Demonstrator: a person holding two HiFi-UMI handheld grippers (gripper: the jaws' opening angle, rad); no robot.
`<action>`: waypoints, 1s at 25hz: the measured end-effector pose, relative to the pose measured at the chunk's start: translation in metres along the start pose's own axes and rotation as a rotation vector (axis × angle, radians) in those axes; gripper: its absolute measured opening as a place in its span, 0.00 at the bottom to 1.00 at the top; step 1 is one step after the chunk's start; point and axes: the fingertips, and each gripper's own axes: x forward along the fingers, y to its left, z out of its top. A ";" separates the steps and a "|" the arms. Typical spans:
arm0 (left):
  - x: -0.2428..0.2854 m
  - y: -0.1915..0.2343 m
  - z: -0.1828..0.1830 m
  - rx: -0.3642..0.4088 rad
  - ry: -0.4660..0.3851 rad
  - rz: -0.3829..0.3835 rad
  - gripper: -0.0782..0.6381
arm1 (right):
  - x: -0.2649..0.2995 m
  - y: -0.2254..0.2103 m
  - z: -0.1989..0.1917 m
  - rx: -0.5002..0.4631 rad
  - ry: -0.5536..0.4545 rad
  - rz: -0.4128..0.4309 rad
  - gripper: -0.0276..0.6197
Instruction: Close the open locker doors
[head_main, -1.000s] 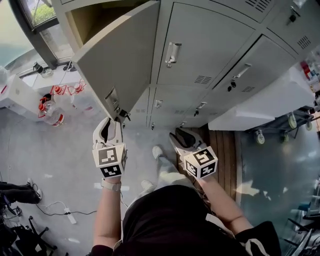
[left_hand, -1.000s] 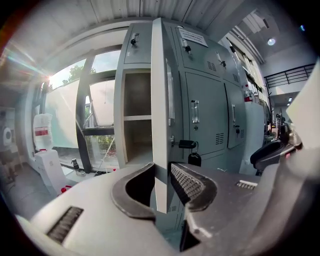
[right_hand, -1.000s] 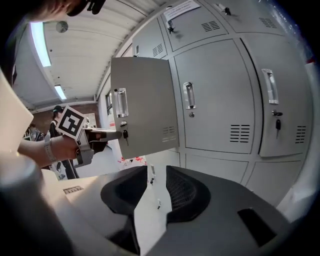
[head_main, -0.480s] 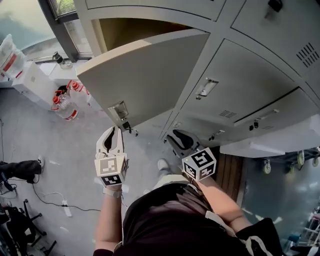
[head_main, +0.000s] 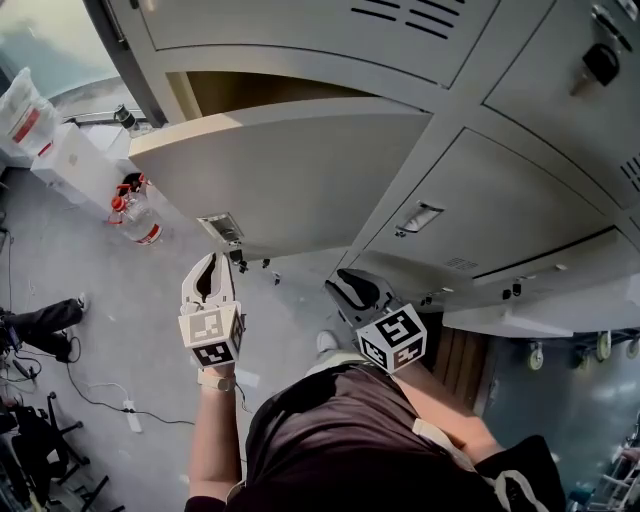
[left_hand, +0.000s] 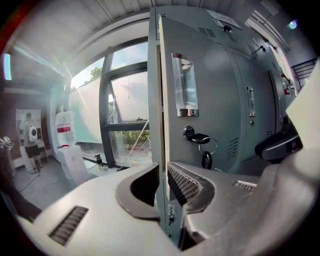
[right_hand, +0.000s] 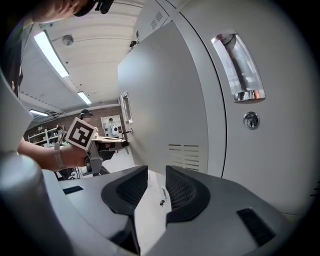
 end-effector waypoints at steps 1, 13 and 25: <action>0.005 0.002 0.002 -0.001 0.003 0.008 0.20 | 0.001 -0.002 0.000 -0.001 0.001 0.005 0.26; 0.058 0.012 0.018 0.017 0.042 0.060 0.20 | 0.013 -0.030 0.002 0.016 0.011 0.039 0.26; 0.089 0.007 0.031 0.022 0.058 0.066 0.20 | 0.016 -0.052 0.006 0.027 0.010 0.047 0.25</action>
